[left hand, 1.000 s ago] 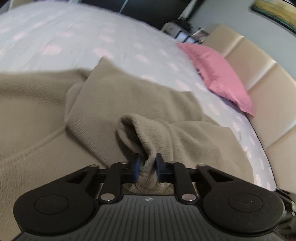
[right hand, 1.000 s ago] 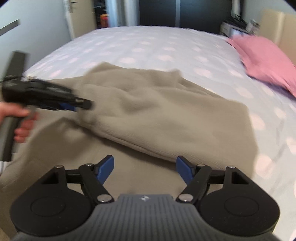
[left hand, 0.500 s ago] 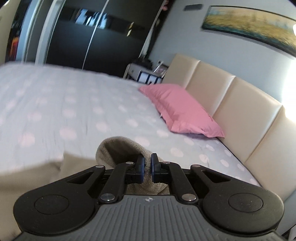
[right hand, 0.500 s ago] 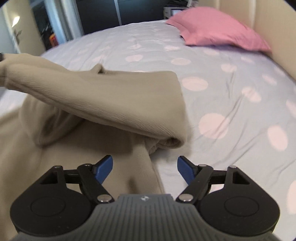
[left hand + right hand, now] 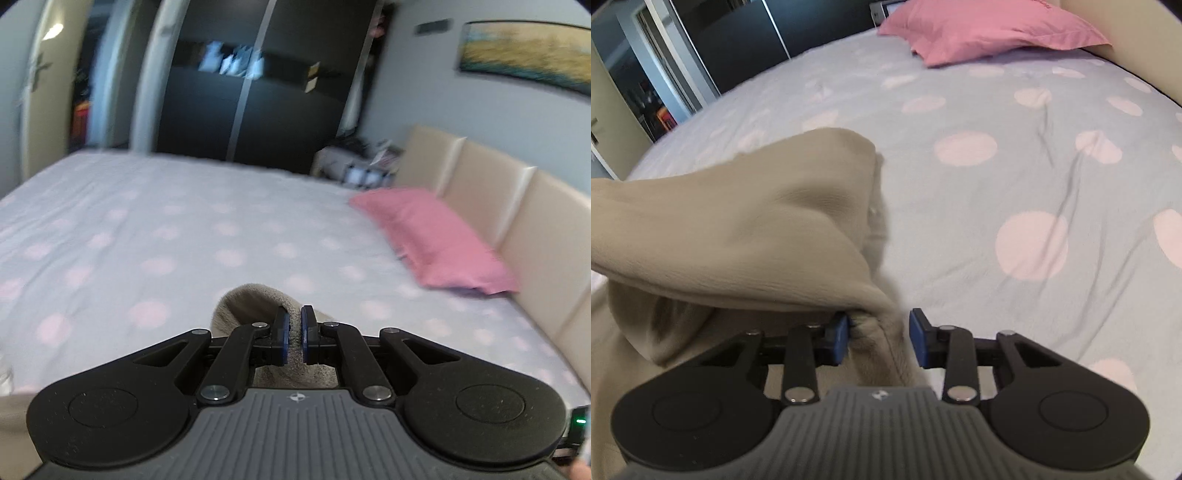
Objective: Fold clothes
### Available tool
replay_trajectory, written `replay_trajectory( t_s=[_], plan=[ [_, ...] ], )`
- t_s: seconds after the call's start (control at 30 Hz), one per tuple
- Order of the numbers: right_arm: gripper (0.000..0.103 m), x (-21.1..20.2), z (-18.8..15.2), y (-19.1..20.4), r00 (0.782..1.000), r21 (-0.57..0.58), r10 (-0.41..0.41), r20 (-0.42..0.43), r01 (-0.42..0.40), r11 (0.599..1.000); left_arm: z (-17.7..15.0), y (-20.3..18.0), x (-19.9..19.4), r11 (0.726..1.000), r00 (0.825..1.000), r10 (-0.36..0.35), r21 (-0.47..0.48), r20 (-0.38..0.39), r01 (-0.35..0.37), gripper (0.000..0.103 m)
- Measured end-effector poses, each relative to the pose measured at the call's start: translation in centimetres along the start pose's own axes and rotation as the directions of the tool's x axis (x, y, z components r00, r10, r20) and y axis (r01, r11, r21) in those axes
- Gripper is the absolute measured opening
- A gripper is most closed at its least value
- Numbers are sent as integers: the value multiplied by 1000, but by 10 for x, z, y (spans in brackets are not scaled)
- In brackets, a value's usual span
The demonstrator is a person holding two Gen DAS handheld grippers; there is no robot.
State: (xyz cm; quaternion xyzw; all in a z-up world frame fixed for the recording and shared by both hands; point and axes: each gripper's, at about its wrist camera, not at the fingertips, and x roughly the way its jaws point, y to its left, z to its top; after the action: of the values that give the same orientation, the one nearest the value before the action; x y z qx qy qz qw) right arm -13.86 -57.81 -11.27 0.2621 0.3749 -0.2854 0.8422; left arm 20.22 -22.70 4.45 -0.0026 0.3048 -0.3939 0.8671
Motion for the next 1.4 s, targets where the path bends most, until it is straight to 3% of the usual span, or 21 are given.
replay_trajectory(
  t_s=[0.07,0.17,0.3,0.47,0.6,0.77,0.93,1.23,1.33,1.4],
  plan=[
    [27,3,-2,10,1000,-69,-24,-3,24,997,-13,16,18,999,997,45,-9,-55,-46,4],
    [24,4,-4,21,998,-153,-63,3,63,986,-34,30,40,996,987,90,-7,-135,-91,4],
    [24,8,-3,15,999,-147,-47,-17,44,988,-56,46,58,993,970,109,-17,-216,-116,4],
    [26,10,-2,12,998,-167,-49,-42,41,985,-72,53,62,994,956,109,9,-271,-110,5],
    [30,7,0,2,998,-88,-31,-62,25,996,-80,57,53,994,950,109,19,-292,-108,5],
    [40,1,-1,3,997,-96,-43,-65,37,995,-89,62,42,994,941,110,31,-319,-105,6],
    [45,-25,-2,8,999,-108,-30,-25,27,994,-78,58,18,993,952,120,30,-281,-116,13],
    [62,-62,0,47,994,-164,98,41,-90,982,-65,80,-49,981,958,170,-49,-230,-186,31],
    [64,-71,1,70,987,-205,154,45,-141,968,-62,90,-73,971,951,216,-53,-222,-233,39],
    [65,-78,2,85,981,-232,188,47,-173,957,-60,99,-89,961,942,259,-41,-213,-274,39]
  ],
)
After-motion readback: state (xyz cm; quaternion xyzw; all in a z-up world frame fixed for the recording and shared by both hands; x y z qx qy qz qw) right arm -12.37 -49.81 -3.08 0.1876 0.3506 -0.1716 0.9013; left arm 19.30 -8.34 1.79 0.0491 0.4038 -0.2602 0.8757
